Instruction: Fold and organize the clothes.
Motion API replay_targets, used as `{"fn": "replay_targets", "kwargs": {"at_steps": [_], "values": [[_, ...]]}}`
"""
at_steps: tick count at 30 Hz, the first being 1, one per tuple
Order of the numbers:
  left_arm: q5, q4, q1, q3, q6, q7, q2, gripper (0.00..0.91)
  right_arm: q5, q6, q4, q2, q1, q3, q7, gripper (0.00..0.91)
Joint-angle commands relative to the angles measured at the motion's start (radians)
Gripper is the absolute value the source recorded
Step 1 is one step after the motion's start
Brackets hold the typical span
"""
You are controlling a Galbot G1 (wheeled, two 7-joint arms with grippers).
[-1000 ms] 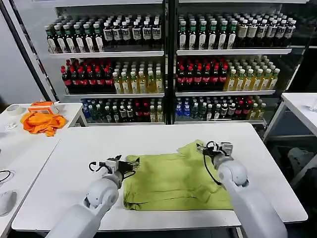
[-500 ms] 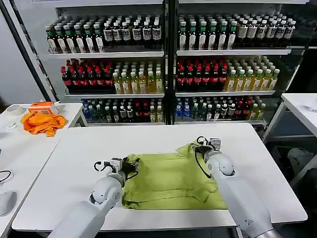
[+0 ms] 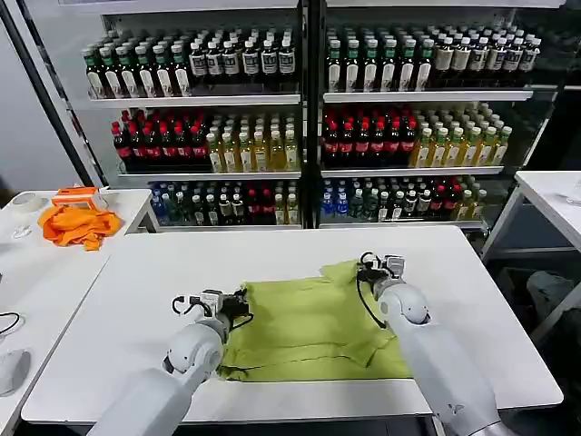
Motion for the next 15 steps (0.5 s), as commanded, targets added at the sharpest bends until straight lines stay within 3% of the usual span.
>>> {"fn": "replay_targets", "kwargs": {"at_steps": [1,15], "values": [[-0.027,-0.100,0.030,-0.033,-0.025,0.011,0.022,0.020,-0.001,0.006,0.098,-0.011,-0.036,0.021,-0.002,0.000],[-0.064,-0.257,0.113,-0.082,-0.037,0.031,0.071,0.020,0.011,-0.010,0.400,-0.102,-0.189,0.122,0.001,0.000]]}}
